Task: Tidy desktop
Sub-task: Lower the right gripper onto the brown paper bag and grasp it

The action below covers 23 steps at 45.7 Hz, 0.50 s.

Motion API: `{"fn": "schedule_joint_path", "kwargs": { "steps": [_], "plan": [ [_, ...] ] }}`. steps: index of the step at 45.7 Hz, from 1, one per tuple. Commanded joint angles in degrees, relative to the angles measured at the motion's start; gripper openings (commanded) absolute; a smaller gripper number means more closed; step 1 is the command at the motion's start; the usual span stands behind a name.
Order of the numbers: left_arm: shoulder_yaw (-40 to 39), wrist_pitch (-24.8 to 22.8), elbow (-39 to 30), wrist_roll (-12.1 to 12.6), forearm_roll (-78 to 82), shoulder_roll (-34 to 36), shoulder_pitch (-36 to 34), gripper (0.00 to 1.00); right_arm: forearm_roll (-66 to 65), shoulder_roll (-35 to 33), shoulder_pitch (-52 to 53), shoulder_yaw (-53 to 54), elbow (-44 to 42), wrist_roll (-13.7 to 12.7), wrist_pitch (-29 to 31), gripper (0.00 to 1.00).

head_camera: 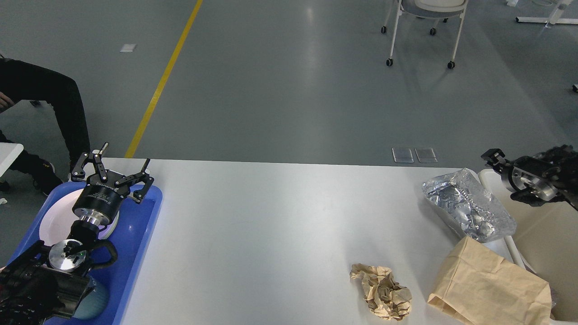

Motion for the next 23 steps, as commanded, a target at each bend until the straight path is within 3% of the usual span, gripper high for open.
{"fn": "schedule_joint_path", "kwargs": {
  "steps": [1,10,23],
  "plan": [
    [0.0,0.0,0.0,0.0,0.0,0.0,0.0,0.96,-0.2,3.1,12.6,-7.7,10.7,0.0,1.2,1.00],
    [0.0,0.0,0.0,0.0,0.0,0.0,0.0,0.96,-3.2,2.9,32.4,-9.5,33.7,0.0,13.6,1.00],
    [0.1,0.0,0.0,0.0,0.0,0.0,0.0,0.96,-4.9,0.9,51.4,-9.9,49.6,-0.1,26.0,1.00]
  ]
}}
